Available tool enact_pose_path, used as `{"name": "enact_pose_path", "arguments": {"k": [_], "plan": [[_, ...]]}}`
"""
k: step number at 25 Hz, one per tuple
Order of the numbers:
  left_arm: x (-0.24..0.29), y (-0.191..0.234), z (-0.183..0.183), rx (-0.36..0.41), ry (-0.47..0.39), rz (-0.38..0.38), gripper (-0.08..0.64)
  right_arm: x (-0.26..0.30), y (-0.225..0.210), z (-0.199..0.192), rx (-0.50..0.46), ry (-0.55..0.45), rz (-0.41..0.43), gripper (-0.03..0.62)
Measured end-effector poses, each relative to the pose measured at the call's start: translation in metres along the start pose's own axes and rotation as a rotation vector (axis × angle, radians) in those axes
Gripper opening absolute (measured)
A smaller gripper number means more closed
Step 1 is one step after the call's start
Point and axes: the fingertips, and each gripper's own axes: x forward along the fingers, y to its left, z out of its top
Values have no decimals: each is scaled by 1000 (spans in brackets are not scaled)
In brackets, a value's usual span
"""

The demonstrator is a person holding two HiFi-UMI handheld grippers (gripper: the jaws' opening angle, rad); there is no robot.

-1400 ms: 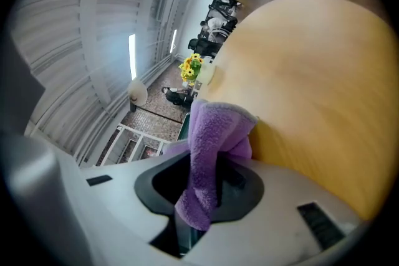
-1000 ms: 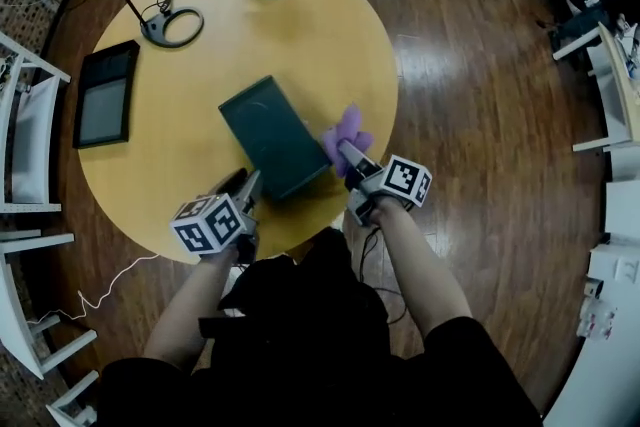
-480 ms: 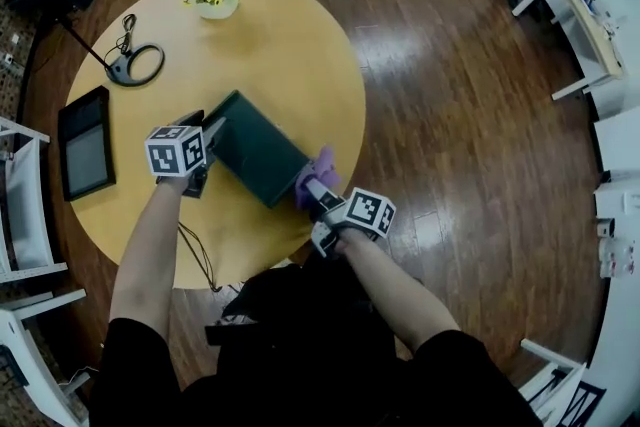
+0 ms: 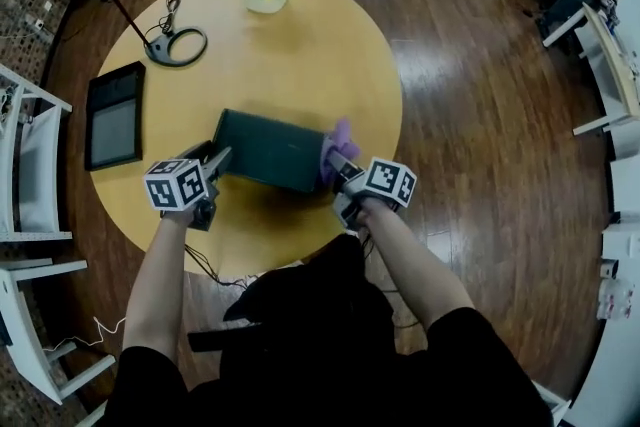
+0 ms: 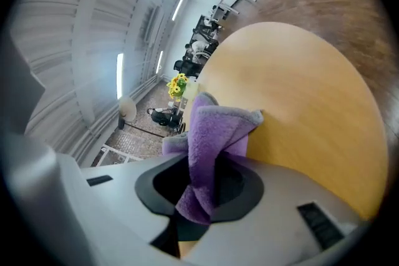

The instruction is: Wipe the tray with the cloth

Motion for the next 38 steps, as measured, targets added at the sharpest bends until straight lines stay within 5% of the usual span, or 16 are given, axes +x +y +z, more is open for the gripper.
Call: {"name": "enact_pose_path", "arguments": {"k": [8, 17, 32, 38], "plan": [[-68, -11, -43, -217, -57, 54, 232, 45, 17, 13, 47, 159, 85, 78], [-75, -5, -57, -181, -62, 76, 216, 29, 12, -10, 16, 171, 105, 80], [-76, 3, -61, -316, -116, 96, 156, -26, -2, -50, 193, -77, 124, 80], [-76, 33, -30, -349, -169, 19, 175, -33, -1, -79, 171, -47, 127, 83]]}}
